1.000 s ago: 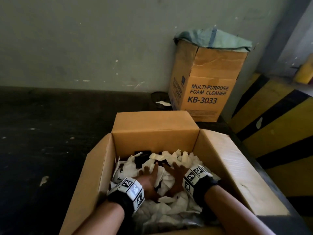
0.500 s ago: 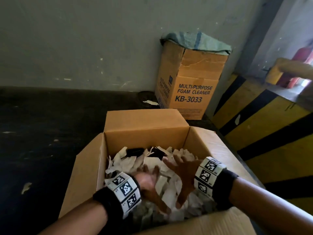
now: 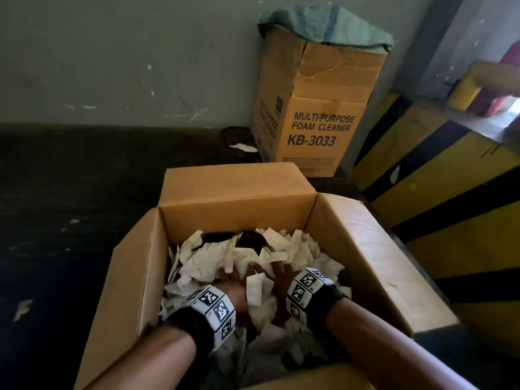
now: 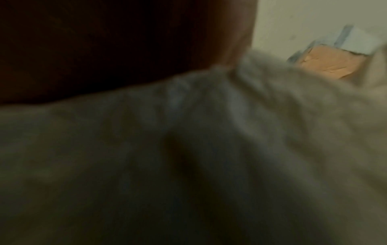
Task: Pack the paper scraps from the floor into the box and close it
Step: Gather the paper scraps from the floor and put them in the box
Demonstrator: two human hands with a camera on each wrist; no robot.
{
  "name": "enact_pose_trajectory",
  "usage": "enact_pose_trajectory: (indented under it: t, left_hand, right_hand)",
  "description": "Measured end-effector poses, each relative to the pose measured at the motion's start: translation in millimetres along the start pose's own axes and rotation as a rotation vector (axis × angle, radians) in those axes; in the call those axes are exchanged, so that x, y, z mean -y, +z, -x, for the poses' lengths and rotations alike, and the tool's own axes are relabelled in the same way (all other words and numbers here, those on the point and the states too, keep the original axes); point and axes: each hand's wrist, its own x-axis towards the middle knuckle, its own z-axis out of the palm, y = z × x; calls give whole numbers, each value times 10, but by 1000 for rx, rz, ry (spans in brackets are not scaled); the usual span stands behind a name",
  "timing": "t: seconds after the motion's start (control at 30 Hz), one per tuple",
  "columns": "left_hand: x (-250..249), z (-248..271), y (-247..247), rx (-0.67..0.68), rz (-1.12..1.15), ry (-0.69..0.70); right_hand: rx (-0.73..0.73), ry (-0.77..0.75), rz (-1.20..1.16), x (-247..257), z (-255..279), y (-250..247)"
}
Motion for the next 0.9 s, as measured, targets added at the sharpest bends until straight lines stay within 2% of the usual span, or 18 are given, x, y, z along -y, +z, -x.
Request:
enact_pose_trajectory:
  t: [0.1,0.17,0.3,0.4,0.47,0.53,0.63,0.73,0.9]
  left_hand:
    - [53,-89,27,133,3,57]
    - [-16,22,-75,167,-17,99]
    - [-58,222,-617,283,-67,145]
    - [-39,369,-981,165,-111,65]
    - [-66,406,-1056,42,-24,45]
    - [-147,427,-1001,0,59,38]
    - [-245,332,-666,59,62,-13]
    - [-249,221,-327,118,88,18]
    - [-289,227,-173,86,1,-45]
  right_hand:
    - [-51,-16,51,7,62,-37]
    - [-71,-13,49,-10,191,-111]
    - [-98,39,72,-225,316,-404]
    - [-21,24,-20,-317,477,-742]
    - [-11,21,-57,-306,586,-885]
    - [-86,66,-27,-282,581,-899]
    - [-83,59,19,-258,549,-729]
    - [-139,33,69,-168,649,-534]
    - [-70,-38,44,-245,369,-185]
